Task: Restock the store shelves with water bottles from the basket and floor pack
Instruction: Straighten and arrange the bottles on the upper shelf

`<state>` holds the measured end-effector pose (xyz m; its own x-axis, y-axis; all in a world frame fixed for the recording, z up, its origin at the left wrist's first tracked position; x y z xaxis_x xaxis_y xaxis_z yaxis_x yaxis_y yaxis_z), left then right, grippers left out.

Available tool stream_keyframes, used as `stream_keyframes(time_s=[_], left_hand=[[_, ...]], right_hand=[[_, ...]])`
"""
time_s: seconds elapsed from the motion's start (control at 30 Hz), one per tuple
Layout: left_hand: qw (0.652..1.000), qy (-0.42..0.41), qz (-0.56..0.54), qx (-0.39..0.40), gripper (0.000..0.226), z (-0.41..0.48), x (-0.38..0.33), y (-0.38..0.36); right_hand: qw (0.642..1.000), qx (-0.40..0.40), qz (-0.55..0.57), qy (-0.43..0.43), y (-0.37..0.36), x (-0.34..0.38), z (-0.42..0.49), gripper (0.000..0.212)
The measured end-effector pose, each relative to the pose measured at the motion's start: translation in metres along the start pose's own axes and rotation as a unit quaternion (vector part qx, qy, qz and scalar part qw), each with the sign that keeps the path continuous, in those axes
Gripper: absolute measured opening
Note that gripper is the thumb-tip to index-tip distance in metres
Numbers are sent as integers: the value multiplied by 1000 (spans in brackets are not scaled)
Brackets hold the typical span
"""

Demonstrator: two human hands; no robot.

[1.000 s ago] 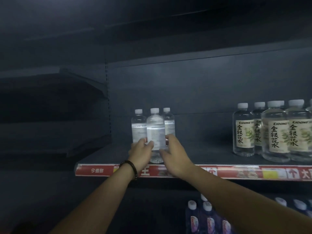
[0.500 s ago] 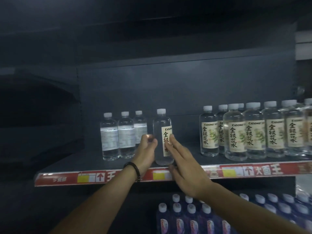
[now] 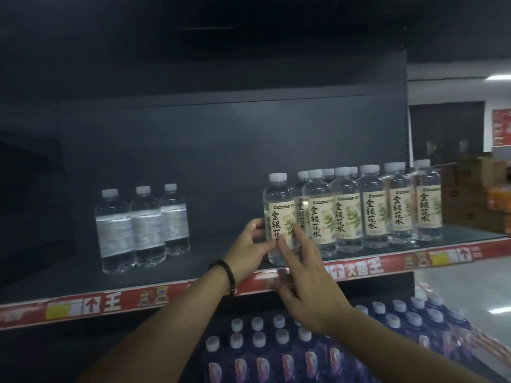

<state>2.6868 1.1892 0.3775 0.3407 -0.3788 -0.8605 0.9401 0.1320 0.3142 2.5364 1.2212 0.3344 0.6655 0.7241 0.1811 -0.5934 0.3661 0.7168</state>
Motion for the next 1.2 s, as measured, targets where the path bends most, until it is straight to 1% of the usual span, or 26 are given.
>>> stream_keyframes(time_s=[0.1, 0.2, 0.33, 0.53, 0.6, 0.67, 0.77, 0.8, 0.83, 0.9, 0.97, 1.0, 1.03, 1.07, 1.13, 1.2], left_hand=[[999, -18, 33, 6, 51, 4, -5, -15], [997, -36, 63, 2, 51, 7, -11, -24], [996, -39, 80, -2, 51, 13, -10, -31], [993, -37, 109, 6, 51, 17, -10, -31], [992, -37, 121, 1, 48, 17, -10, -28], [987, -36, 156, -34, 45, 12, -8, -16], [962, -52, 250, -92, 39, 0, 1, 22], [949, -67, 287, -111, 34, -6, 3, 38], [931, -85, 329, -133, 27, -12, 4, 57], [878, -119, 425, -183, 19, -29, 6, 95], [819, -136, 513, -220, 15, -46, 13, 128], [798, -138, 538, -234, 12, -52, 18, 143], [788, -136, 547, -249, 10, -57, 23, 158], [788, -128, 539, -268, 10, -61, 28, 170], [807, -110, 493, -307, 12, -65, 33, 186], [823, -94, 455, -328, 18, -67, 39, 192]], right_hand=[[999, 0, -30, -10, 7, -11, -4, 84], [998, 4, -63, -16, 9, -18, -4, 86], [998, 22, -51, -33, 8, -25, -2, 90], [997, 27, -56, -50, 5, -21, 0, 89], [996, 24, -60, -60, 6, -19, 0, 85], [996, -1, -61, -70, 10, -15, 0, 75], [994, -92, -27, -54, 20, 3, 5, 51], [992, -115, -6, -43, 21, 11, 9, 47], [992, -119, 19, -39, 19, 19, 14, 46], [991, -88, 87, -59, 10, 34, 31, 46], [979, -50, 172, -97, 0, 51, 50, 41], [973, -34, 201, -111, -5, 60, 60, 38], [969, -16, 217, -116, -13, 69, 70, 35], [967, 6, 228, -116, -22, 79, 80, 32], [960, 38, 252, -119, -43, 93, 99, 28], [949, 54, 278, -140, -66, 100, 119, 26]])
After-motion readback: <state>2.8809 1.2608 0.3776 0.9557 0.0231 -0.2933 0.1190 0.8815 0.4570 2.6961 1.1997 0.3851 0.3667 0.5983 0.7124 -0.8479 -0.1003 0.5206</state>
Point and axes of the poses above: each hand's wrist, its own z-axis towards the middle knuckle, its own y-axis out of the back of the hand, x = y × z, the point moved 6 cm from there along z, towards the middle knuckle
